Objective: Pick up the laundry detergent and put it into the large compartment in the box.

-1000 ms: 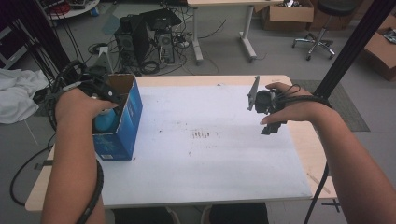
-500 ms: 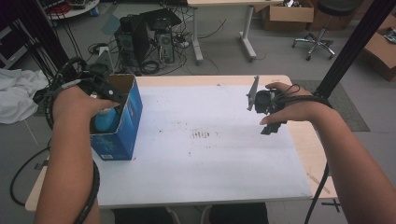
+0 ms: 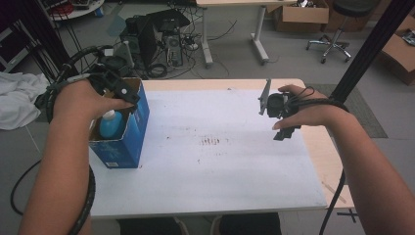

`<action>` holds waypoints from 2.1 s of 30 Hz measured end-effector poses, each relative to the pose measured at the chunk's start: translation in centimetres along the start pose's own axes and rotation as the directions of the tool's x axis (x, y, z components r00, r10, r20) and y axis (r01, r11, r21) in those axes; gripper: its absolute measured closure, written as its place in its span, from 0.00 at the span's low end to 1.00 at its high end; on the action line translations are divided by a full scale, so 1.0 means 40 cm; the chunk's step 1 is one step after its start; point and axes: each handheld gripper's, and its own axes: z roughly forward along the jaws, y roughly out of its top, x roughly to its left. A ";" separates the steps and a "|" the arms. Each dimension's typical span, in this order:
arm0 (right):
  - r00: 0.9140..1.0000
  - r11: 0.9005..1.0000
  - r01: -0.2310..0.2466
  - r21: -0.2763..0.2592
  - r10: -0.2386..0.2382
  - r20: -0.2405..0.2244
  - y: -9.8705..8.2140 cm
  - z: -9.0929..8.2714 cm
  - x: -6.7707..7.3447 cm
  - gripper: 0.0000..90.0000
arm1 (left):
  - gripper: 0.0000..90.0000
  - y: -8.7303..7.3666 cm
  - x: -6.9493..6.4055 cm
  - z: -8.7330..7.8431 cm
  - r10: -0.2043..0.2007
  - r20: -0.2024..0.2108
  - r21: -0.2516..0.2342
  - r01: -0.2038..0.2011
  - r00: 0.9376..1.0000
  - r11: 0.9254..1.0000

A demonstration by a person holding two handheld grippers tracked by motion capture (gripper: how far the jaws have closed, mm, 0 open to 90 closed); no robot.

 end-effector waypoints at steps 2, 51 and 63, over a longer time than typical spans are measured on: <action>1.000 1.000 0.002 -0.001 -0.002 -0.004 0.002 -0.001 -0.001 0.18 | 0.00 0.009 -0.023 -0.008 0.056 0.015 -0.008 -0.056 0.998 0.998; 0.999 0.999 0.028 0.015 -0.028 -0.045 0.004 0.001 0.017 0.18 | 0.00 0.049 -0.397 0.040 0.891 0.179 -0.126 -0.889 0.417 0.441; 0.998 0.999 0.042 0.022 -0.041 -0.044 0.022 0.001 0.021 0.18 | 0.00 0.044 -0.391 0.042 0.888 0.169 -0.119 -0.886 0.427 0.448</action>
